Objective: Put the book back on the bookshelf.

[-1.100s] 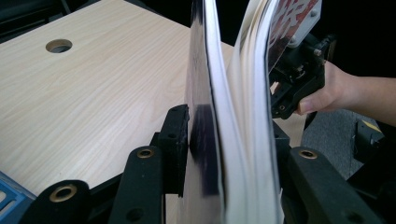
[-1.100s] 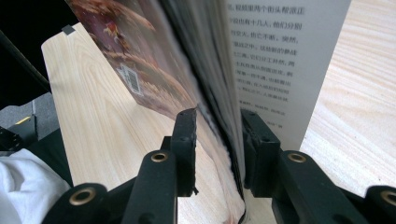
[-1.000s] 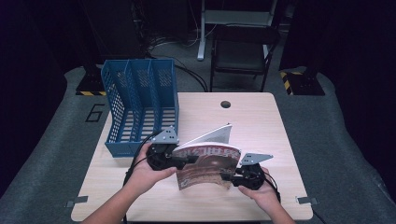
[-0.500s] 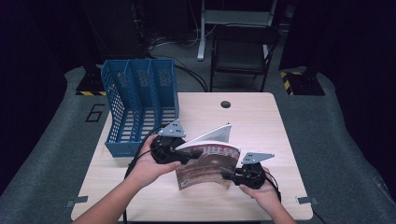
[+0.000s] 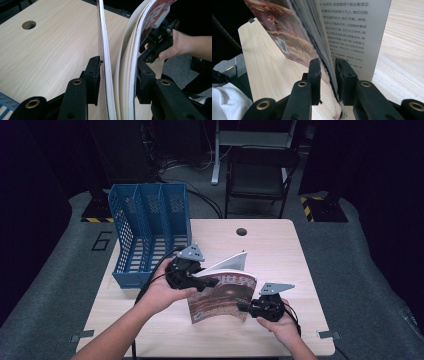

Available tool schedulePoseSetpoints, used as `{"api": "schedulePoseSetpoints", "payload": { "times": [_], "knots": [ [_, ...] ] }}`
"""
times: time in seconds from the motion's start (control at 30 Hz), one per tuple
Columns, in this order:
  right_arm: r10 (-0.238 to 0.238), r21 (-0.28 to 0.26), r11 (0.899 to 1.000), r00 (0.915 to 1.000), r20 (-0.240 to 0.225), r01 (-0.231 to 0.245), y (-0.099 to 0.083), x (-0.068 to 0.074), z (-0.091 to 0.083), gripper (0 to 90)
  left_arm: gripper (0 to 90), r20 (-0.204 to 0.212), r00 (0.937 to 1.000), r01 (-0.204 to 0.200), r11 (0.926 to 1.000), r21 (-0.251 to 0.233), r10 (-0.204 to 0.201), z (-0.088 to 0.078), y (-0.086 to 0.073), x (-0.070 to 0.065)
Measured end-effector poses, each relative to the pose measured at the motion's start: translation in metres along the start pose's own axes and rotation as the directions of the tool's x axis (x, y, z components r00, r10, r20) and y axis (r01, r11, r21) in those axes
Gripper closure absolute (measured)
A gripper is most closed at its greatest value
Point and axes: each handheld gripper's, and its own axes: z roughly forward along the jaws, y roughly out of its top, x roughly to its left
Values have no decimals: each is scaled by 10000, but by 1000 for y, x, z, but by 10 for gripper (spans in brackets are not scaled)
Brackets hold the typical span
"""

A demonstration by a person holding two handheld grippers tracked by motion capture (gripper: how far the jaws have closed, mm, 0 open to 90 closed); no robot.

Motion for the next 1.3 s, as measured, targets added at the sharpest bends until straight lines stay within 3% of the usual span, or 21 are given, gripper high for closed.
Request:
{"api": "schedulePoseSetpoints", "payload": {
  "times": [0.43,0.47,0.73,0.87,1.03,1.3],
  "knots": [
    [163,-129,9998,9999,-22,-163,0,-2,-2,741,626,-171,9998,-81,9995,321,87,1,13,0],
    [175,-127,9998,9998,-52,-176,0,-2,-3,743,626,-226,9995,-217,9986,480,228,1,14,1],
    [169,-367,9992,9998,123,-165,2,-1,-2,814,748,-330,9986,-386,9963,770,412,-1,17,2],
    [163,-429,9990,9994,300,-150,4,0,0,841,780,-139,9987,-479,9943,955,495,-1,19,1],
    [182,-407,9990,9995,242,-172,4,-1,1,840,781,-77,9985,-531,9893,1360,547,1,23,0],
    [145,-447,9989,9996,255,-134,4,-2,1,836,798,-359,9967,-649,9778,1992,734,6,30,-3]
  ]
}}
